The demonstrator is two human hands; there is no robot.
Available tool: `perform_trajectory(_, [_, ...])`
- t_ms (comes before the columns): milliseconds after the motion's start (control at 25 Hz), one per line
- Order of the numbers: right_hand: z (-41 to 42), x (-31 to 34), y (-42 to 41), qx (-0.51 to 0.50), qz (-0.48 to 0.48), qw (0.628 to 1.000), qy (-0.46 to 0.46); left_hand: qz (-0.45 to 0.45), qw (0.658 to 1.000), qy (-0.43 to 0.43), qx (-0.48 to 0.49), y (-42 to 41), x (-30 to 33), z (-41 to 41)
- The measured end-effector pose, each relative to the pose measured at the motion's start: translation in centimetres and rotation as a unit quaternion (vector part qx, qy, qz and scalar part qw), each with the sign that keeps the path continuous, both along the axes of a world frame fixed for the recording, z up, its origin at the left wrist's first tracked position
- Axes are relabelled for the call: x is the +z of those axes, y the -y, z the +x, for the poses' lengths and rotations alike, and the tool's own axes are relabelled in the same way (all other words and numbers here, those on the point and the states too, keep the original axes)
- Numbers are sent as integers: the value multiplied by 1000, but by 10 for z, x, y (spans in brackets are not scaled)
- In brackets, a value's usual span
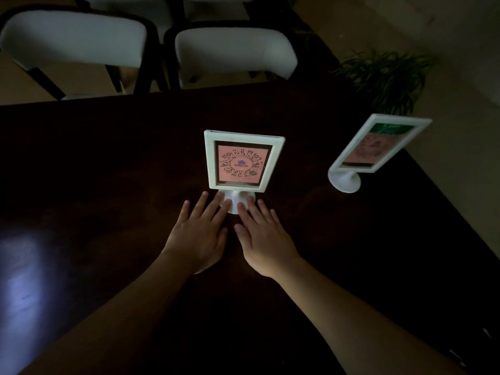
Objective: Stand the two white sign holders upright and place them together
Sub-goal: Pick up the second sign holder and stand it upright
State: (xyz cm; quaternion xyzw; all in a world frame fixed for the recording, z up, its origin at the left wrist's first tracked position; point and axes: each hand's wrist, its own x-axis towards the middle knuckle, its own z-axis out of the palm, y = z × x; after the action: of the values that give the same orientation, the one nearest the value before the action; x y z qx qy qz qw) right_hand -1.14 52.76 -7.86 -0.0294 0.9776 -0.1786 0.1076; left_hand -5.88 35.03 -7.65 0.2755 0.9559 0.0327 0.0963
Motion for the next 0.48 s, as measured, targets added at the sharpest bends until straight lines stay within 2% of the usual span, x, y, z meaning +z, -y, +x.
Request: perform_trajectory(480, [17, -5, -90, -42, -2, 999, -1, 2, 999, 5, -37, -96, -4, 4])
